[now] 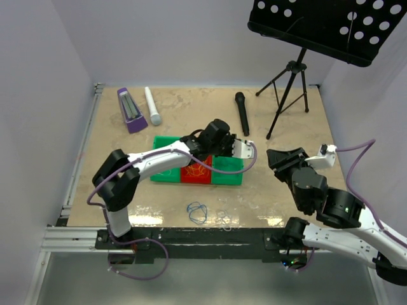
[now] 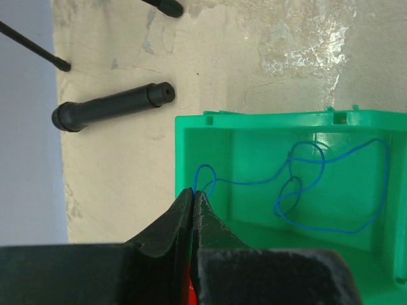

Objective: Untangle the cables

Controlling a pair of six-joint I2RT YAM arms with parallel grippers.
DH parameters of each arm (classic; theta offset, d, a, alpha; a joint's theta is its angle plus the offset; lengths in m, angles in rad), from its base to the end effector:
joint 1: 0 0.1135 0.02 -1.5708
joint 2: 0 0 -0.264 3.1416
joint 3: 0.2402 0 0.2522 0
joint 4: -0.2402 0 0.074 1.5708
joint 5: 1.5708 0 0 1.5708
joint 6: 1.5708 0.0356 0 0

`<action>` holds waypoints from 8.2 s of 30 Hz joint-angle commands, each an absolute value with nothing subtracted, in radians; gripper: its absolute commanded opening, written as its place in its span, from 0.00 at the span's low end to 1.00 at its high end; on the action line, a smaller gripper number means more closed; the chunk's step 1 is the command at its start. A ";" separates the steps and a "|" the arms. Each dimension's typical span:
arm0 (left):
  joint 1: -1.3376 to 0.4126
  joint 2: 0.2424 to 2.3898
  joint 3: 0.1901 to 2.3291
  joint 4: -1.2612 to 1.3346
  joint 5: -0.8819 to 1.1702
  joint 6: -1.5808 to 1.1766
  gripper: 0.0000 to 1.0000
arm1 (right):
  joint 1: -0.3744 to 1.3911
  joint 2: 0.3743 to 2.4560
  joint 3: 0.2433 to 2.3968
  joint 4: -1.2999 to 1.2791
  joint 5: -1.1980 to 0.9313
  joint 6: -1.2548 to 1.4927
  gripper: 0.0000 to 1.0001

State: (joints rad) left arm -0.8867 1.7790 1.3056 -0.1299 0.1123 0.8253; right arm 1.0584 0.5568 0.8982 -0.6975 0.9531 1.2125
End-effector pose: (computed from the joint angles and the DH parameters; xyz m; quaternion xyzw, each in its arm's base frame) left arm 0.2560 -0.3203 0.2515 0.6846 0.5596 -0.0639 0.4626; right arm 0.0720 0.0688 0.3586 0.3172 0.7074 0.3010 0.5554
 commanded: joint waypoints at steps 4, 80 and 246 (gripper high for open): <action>-0.897 1.816 1.333 -0.180 0.092 0.787 0.00 | 1.060 0.557 0.933 -0.738 0.999 1.267 0.43; -0.942 1.371 0.977 -0.747 0.526 1.088 0.00 | 1.060 0.594 0.940 -0.753 0.994 1.278 0.44; -0.334 1.388 0.890 -0.408 0.362 0.692 0.00 | 1.060 0.650 1.040 -0.767 1.032 1.223 0.44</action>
